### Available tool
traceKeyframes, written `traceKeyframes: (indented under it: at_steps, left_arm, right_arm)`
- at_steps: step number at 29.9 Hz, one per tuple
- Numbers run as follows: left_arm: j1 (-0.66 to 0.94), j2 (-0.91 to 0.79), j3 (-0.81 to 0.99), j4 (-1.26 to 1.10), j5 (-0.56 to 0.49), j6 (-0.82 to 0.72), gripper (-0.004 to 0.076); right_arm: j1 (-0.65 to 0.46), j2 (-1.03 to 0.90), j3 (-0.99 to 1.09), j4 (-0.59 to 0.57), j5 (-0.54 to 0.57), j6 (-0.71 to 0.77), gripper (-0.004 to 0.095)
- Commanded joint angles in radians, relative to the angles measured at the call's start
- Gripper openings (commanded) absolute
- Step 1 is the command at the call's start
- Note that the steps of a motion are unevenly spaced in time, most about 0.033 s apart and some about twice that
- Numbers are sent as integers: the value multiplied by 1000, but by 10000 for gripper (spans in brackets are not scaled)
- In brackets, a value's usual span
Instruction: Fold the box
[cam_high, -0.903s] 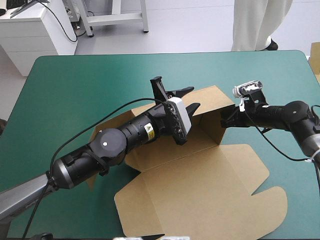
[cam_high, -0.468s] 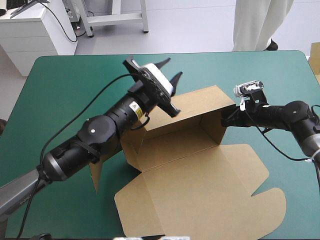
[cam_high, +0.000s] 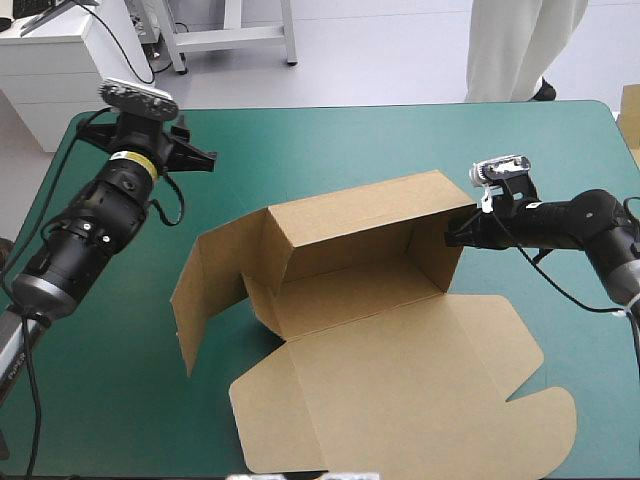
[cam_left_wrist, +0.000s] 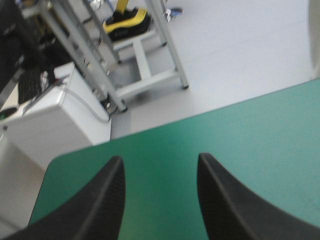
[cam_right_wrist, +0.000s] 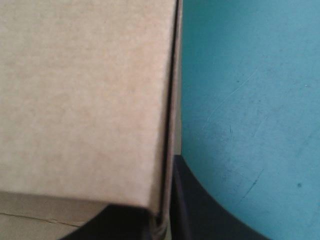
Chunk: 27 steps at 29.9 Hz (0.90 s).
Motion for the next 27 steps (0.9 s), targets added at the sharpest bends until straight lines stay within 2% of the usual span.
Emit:
traceKeyframes:
  at_steps: [1, 7, 10, 14, 17, 22, 26, 27]
  left_arm:
    - [106, -37, -36, -230, 33, 176, 326]
    - [307, -37, -32, -694, 105, 531, 326]
    - [395, -37, -9, -813, 146, 607, 326]
    - [506, -37, 50, -941, 188, 695, 326]
    - [561, -37, 110, -1027, 204, 765, 326]
    - [582, -37, 165, -1078, 191, 816, 326]
    - [582, -37, 165, -1074, 194, 833, 326]
    - [582, -37, 165, -1072, 197, 833, 326]
  right_arm:
    - [3, -24, -57, 8, -5, 59, -23]
    - [3, -22, -111, -37, -2, 135, -23]
    - [3, -22, -141, -59, -2, 194, -23]
    - [3, -13, -197, -170, 33, 303, -23]
    - [3, 26, -267, -270, 130, 381, -23]
    - [3, 109, -397, -307, 282, 424, -23]
    - [3, 202, -528, -328, 455, 464, -23]
    - [3, 217, -551, -345, 454, 484, -23]
